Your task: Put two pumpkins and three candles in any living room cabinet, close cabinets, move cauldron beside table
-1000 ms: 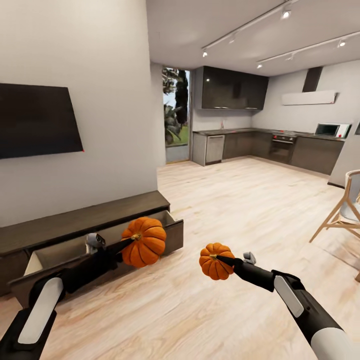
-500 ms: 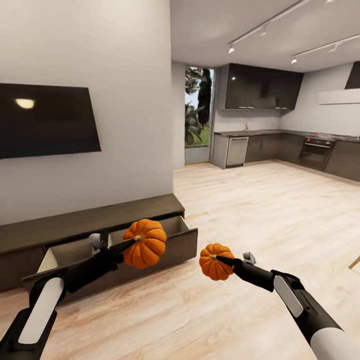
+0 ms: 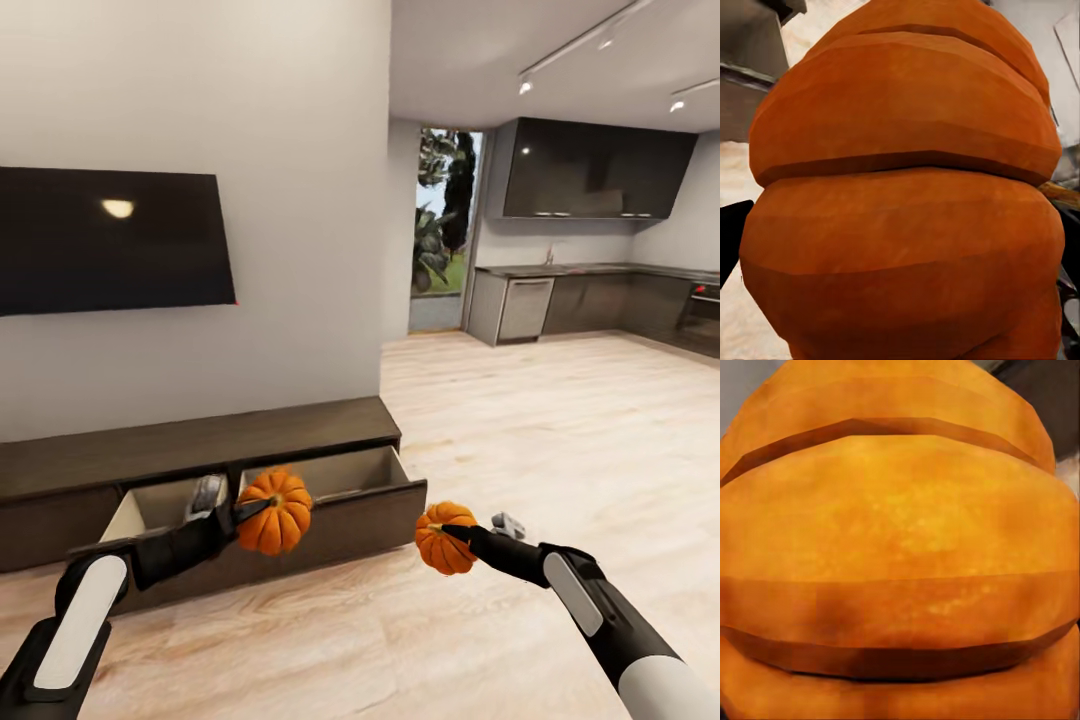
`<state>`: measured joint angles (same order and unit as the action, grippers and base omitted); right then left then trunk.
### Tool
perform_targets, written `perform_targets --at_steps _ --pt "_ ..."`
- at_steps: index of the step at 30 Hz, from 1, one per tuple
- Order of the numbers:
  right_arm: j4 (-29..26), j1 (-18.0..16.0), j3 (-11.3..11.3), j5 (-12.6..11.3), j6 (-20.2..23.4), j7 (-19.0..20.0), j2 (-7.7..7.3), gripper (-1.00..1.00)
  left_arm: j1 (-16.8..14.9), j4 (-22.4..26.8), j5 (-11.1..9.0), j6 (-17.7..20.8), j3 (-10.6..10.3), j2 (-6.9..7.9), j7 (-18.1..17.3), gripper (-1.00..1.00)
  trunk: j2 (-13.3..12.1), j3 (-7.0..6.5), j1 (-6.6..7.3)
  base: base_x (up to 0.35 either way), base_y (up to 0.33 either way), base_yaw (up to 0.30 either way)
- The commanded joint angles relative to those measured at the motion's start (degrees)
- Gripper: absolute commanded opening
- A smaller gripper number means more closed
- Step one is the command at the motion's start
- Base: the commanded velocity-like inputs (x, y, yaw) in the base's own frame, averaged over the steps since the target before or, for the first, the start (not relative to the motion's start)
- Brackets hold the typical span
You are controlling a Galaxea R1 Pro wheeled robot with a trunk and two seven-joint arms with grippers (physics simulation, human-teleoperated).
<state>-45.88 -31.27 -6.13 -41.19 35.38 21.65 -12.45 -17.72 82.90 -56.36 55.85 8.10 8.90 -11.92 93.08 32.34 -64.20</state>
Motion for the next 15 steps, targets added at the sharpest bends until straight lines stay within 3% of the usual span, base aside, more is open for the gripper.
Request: perform_targets --at_steps 1,5,7,8,10,13,15 --pt "-0.1 0.0 -0.1 -0.8 -0.4 -0.6 -0.04 -1.00 0.2 -0.5 0.2 0.3 0.1 -0.03 1.8 -1.00 0.0 0.05 -0.02 0.304 -0.156 0.275" --pt "0.0 0.1 -0.1 2.6 -1.8 -1.7 0.04 -1.00 1.0 -1.8 6.6 -1.3 0.0 -0.37 9.9 -1.00 0.0 0.05 -0.02 0.256 -0.144 0.275" --pt "0.2 0.4 -0.2 4.9 -2.9 -1.9 0.08 -1.00 1.2 -3.5 9.7 -3.6 0.0 -0.46 11.4 -1.00 0.0 0.05 -0.02 0.193 -0.076 0.275" --pt "0.6 0.7 -0.2 7.3 -5.7 -2.1 0.28 -1.00 1.6 -6.1 12.3 -6.1 -0.1 -0.59 12.1 -1.00 0.0 0.05 -0.02 0.165 -0.024 0.274" --pt "1.0 0.7 -0.2 9.6 -8.3 -2.9 1.20 -1.00 1.7 -10.1 15.7 -9.3 -0.8 -0.73 12.3 -1.00 0.0 0.05 -0.02 0.131 -0.012 0.274" --pt "1.2 0.7 -0.2 11.4 -9.5 -4.9 2.92 -1.00 1.8 -14.2 18.9 -13.7 -2.4 -0.95 12.0 -1.00 0.0 0.05 -0.02 0.058 -0.004 0.274" --pt "1.7 0.7 -0.2 13.1 -10.2 -6.1 4.10 -1.00 1.8 -16.1 19.6 -15.8 -3.2 -1.05 11.9 -1.00 0.0 0.05 -0.02 0.015 -0.001 0.275"
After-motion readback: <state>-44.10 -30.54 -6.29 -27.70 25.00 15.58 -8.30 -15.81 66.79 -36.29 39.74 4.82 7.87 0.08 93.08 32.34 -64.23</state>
